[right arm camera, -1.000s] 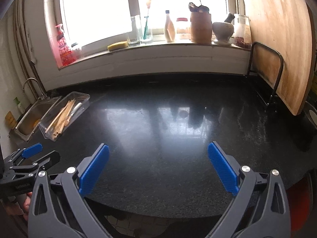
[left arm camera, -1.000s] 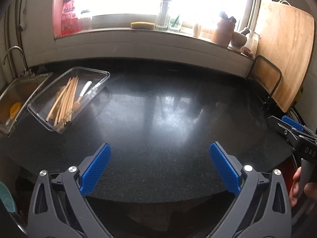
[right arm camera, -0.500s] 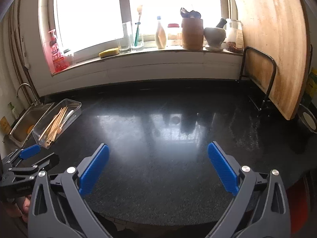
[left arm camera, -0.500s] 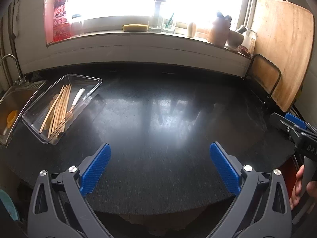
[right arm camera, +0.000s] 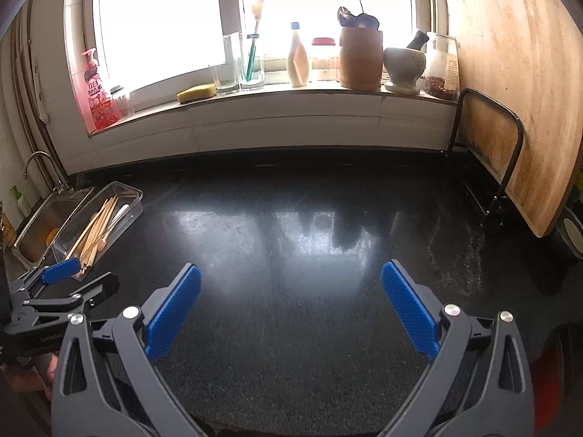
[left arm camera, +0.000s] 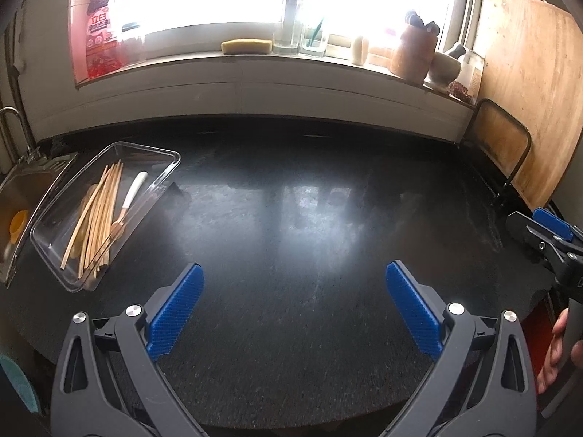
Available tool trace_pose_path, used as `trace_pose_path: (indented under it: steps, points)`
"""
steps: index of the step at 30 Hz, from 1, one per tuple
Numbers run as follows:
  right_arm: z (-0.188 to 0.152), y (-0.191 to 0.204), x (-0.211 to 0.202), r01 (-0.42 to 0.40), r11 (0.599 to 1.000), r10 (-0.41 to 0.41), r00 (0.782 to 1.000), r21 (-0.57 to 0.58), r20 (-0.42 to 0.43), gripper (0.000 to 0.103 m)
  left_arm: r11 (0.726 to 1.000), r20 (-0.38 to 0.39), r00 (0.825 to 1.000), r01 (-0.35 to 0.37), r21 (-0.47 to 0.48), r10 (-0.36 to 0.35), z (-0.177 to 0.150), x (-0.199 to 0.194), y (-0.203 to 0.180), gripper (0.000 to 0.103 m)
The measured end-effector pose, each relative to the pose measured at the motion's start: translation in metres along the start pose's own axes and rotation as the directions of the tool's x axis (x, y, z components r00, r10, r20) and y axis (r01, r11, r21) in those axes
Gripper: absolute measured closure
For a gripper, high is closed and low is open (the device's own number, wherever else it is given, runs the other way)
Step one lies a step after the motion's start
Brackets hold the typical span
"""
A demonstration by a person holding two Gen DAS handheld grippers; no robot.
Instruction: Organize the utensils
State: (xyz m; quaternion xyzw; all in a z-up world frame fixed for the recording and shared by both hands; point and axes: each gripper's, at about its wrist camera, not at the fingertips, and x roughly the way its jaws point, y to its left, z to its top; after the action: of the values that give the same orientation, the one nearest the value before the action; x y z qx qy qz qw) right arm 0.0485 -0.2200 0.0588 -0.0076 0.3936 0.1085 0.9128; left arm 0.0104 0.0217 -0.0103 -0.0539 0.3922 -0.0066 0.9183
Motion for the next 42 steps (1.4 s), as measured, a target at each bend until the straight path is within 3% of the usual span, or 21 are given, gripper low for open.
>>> trace_pose_path:
  steps: [20,42]
  points:
    - [-0.011,0.013,0.006,-0.005,1.000,0.005,1.000,-0.011,-0.020,0.007,1.000,-0.024,1.000,0.008,0.000,-0.008,-0.011,0.012,0.002,0.006]
    - [-0.015,0.015,-0.002,-0.006,1.000,0.006,1.000,-0.024,-0.010,0.007,0.999,0.007,1.000,-0.031,0.022,0.031,-0.008,-0.006,0.001,0.006]
